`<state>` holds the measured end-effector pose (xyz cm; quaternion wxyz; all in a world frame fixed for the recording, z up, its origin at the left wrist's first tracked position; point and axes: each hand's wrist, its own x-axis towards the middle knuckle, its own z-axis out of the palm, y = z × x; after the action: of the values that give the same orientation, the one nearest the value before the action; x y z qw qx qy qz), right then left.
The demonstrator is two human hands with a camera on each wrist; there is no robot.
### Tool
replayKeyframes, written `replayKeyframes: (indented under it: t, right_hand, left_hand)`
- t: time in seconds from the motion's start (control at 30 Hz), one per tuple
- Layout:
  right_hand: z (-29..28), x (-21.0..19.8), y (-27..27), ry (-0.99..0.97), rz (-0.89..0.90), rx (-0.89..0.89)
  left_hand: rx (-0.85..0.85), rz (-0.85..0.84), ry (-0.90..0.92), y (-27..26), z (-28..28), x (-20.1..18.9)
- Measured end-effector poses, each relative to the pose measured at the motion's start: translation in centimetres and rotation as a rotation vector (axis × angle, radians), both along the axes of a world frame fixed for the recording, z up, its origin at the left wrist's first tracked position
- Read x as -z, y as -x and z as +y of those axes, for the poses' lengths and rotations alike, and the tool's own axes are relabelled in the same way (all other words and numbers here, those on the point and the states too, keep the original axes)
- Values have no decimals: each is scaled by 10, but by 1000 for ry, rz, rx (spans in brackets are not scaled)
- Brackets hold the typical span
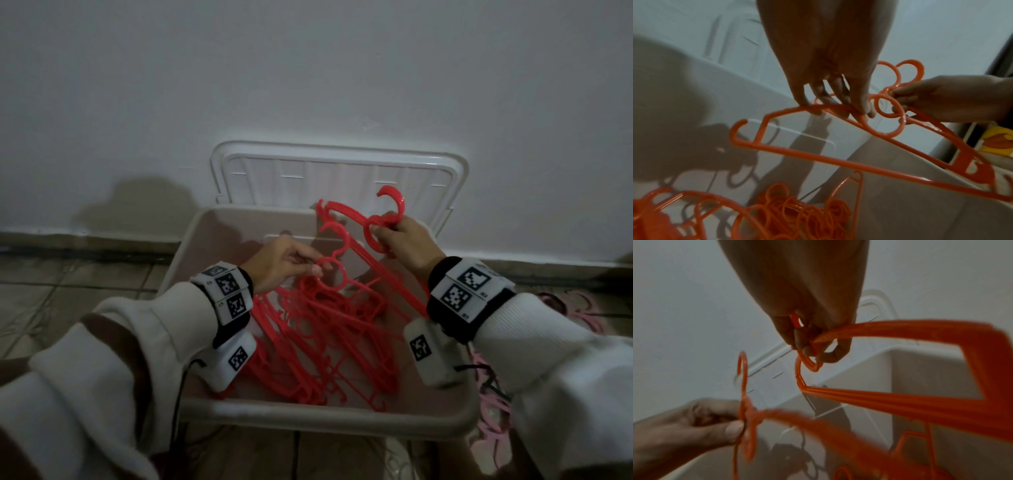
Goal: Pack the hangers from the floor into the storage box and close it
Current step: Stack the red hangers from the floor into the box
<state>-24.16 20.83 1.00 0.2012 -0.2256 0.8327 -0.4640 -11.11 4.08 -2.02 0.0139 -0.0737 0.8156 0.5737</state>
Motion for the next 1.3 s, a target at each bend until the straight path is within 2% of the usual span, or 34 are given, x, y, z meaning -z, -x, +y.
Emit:
replayKeyframes:
  t: [0.1,0.2,0.27,0.33,0.43,0.5,0.57,0.67,0.7,0.73,0.8,0.83,1.0,1.07,1.2,1.3]
  right_hand:
    - [-8,-8,-13,-14,-129,-103]
    - [-10,-7,-23,-159,-108,-365]
    - [-9,1,-26,-184,-77,-442]
    - [-9,8,-24,-193,7,-425]
    - [-9,14,-17,-329,226,-369]
    - [-9,12,-12,-299,261,-299]
    - [-8,6,-10,-224,251,-224]
    - [-3,2,-2,-178,299,-83]
    - [-1,4,1,-146,264,-34]
    - [1,7,4,-113,199,12]
    - [3,13,8,-83,80,77]
    - [4,15,8,-82,42,88]
    - [3,23,14,-96,-15,66]
    - [7,24,17,-115,-8,59]
    - [15,21,23,-138,-11,8]
    - [15,22,26,-135,-14,-2]
  left_hand:
    - [-46,53,-5,4,4,-5]
    - [-57,54,-24,8,5,-7]
    - [-66,51,-16,9,7,-7]
    - [-96,57,47,11,10,-6]
    - [-200,94,93,17,16,-5]
    - [-215,114,98,22,19,-4]
    - [-252,165,209,28,17,-2]
    - [-354,304,493,34,7,5]
    - [-379,283,542,36,1,11]
    - [-377,217,510,37,-5,18]
    - [-299,-27,307,40,-10,35]
    - [-236,-124,262,43,-10,45]
    - [96,-374,547,61,13,74]
    - [182,-421,554,67,27,85]
    - [200,-425,422,76,47,101]
    - [258,-424,407,81,61,104]
